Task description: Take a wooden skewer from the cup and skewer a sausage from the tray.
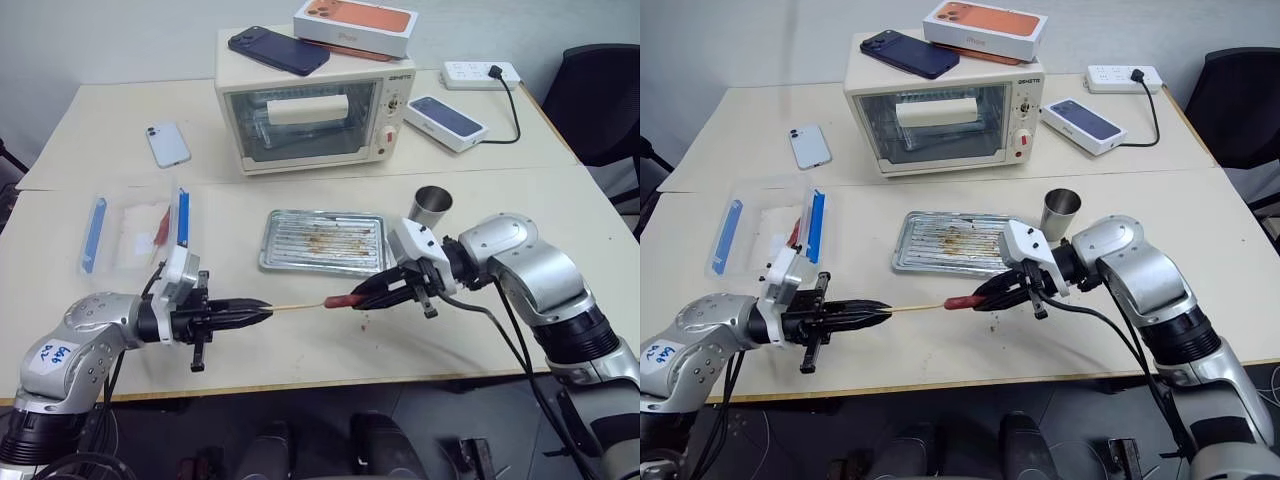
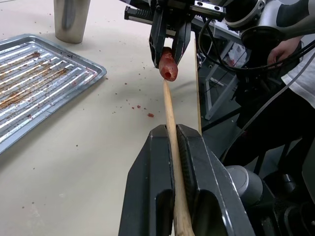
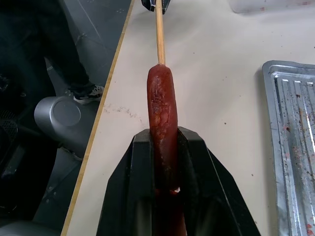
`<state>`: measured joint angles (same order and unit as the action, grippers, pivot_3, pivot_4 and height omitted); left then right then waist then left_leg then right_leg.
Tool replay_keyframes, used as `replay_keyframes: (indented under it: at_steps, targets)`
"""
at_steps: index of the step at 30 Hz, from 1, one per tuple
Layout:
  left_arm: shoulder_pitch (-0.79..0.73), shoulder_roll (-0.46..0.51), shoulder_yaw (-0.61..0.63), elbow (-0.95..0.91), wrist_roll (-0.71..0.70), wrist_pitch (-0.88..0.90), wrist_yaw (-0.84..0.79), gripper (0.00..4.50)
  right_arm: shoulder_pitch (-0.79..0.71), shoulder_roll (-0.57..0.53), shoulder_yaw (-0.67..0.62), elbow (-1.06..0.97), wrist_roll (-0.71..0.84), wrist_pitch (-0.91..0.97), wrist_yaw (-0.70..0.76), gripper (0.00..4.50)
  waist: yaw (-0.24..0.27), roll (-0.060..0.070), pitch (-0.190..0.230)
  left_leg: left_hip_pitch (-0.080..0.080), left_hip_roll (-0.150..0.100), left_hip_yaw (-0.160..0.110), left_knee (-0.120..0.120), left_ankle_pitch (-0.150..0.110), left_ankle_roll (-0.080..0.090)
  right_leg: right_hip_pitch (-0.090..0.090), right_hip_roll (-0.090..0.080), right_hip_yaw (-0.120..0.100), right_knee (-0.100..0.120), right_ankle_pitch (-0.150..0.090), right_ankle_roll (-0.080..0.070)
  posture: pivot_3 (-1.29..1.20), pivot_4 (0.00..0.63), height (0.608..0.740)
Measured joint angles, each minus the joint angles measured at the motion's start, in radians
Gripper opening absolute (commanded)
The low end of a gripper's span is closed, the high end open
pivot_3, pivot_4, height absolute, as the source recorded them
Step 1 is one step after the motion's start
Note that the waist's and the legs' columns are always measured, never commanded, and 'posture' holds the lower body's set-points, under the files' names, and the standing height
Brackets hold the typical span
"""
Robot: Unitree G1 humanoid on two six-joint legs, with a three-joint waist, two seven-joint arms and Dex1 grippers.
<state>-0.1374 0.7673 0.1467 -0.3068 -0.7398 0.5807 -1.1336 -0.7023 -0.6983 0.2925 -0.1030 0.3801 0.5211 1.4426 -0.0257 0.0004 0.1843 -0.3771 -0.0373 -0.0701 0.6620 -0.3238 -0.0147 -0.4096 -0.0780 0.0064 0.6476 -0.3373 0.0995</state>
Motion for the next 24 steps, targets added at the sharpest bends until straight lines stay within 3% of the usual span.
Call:
replay_keyframes:
  at_steps: [24]
  targets:
    - [-0.030,-0.025,-0.029,-0.015,0.003,0.001,0.021,0.00,-0.028,0.038,0.017,0.004,-0.008,0.006,-0.003,0.31,0.000,0.000,0.000,0.000,0.000,0.000,0.000,0.000,0.000,0.000,0.000,0.000,0.000,0.000,0.000,0.00,0.150,0.740]
